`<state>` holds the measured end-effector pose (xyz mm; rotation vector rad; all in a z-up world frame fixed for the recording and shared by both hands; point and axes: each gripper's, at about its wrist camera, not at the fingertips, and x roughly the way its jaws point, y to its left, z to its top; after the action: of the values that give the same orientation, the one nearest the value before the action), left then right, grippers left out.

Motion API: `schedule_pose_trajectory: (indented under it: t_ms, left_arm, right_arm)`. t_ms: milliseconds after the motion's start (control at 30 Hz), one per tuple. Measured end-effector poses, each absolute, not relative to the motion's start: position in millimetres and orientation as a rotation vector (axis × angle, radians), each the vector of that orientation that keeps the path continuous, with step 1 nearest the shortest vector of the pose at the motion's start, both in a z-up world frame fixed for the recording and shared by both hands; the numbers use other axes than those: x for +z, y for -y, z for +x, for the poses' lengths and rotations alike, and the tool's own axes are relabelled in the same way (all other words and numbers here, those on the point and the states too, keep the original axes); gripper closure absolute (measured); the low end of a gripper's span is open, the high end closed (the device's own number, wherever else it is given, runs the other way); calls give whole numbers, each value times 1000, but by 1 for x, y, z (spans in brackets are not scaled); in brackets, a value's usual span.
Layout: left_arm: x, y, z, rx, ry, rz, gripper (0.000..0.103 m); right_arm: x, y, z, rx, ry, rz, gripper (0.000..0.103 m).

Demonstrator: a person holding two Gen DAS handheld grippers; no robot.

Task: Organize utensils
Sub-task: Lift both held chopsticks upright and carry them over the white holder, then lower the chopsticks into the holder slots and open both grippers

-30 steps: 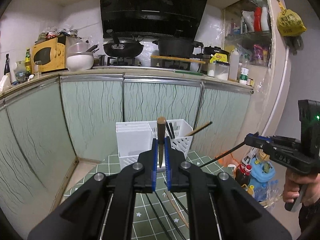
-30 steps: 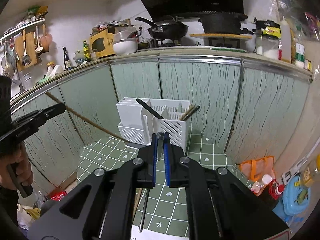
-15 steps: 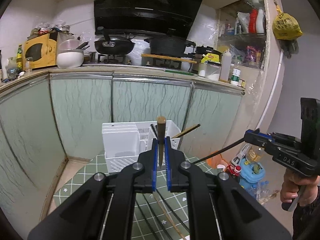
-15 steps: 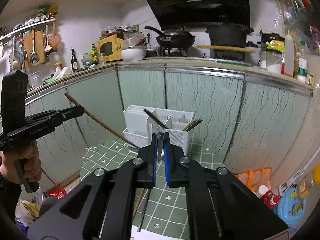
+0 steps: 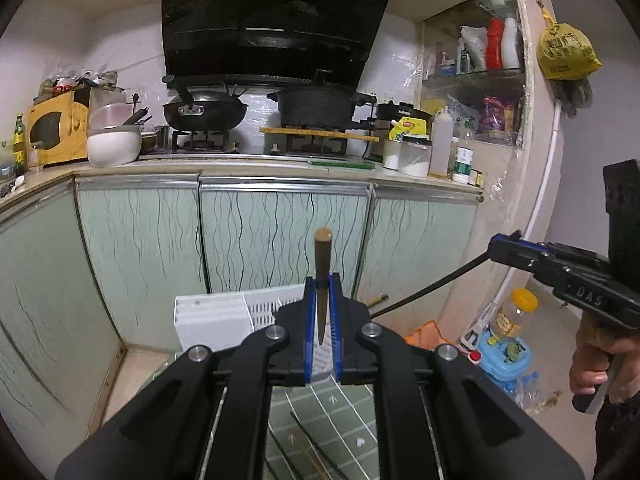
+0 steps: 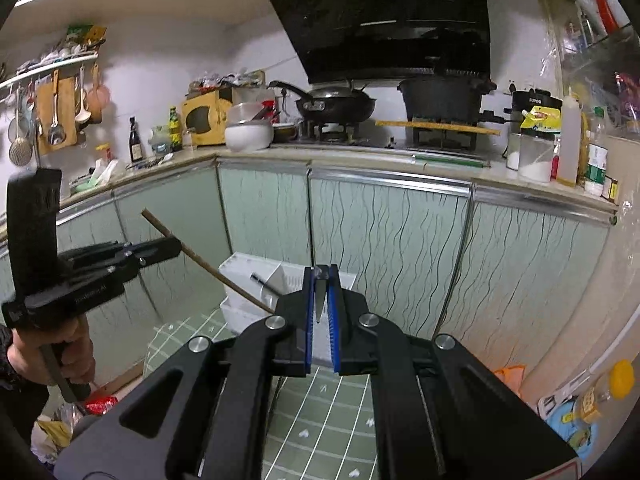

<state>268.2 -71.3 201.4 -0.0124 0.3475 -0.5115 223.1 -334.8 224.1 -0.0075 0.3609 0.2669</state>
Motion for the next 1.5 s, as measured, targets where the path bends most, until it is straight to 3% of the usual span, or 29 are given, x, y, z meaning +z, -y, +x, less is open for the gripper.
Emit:
schedule_pose_trajectory:
  t_ms: [233,567,1033,1433,1467,1500]
  left_arm:
    - [206,77,318,-497,-375,-57,97]
    - [193,88,373,-487,-426,-69,97]
    - [243,111,371,-520,-315,10,97]
    - [187,126,422,-525,-422,75,95]
    - [184,123,423,-529,-431,67,81]
    - [182,121,422,-517,-437,63,65]
  right_arm:
    - [228,331,263,250,-379,-58,97]
    - [191,327,332,293,-477,-17,97]
    - [188,323,358,294,-517,-28,97]
    - [166,329,386,301,-578,-26,95]
    - [166,331,384,299,-575,-17,86]
    - [166,333,382,292,-566,-12,68]
